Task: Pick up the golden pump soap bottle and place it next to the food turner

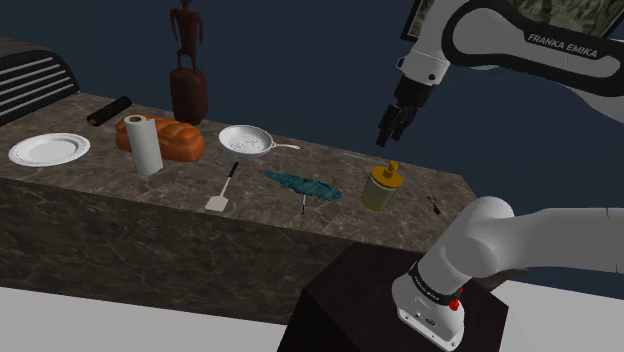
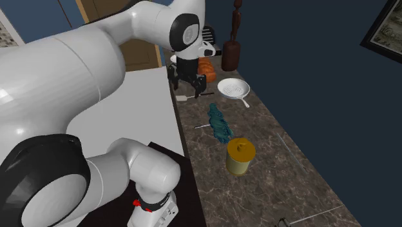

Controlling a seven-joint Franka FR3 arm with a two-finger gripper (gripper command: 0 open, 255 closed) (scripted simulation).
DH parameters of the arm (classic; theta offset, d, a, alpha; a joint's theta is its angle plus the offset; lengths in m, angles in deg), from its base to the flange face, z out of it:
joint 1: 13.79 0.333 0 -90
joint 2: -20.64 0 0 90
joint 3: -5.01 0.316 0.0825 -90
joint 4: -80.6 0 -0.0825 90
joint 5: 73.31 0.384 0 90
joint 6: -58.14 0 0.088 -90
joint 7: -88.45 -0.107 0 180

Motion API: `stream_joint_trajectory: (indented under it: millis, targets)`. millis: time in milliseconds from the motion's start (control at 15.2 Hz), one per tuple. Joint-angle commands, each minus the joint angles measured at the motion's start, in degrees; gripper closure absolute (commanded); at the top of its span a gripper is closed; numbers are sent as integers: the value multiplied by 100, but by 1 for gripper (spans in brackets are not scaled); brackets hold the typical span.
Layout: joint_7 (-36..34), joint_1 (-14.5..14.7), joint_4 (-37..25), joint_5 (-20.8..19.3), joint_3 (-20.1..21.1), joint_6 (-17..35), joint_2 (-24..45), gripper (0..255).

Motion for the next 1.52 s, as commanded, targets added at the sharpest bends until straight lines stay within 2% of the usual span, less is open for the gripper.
stream_joint_trajectory:
  millis: [0,726,1122,1452]
  targets:
    - [0,0,0,0,0,0,0,0]
    - [1228,-541,751,-1032,-1077,1331,565,0]
    - [1866,-788,802,-1490,-1719,2195,1293,0]
    - [2415,-910,640,-1705,-2267,2937,2101,0]
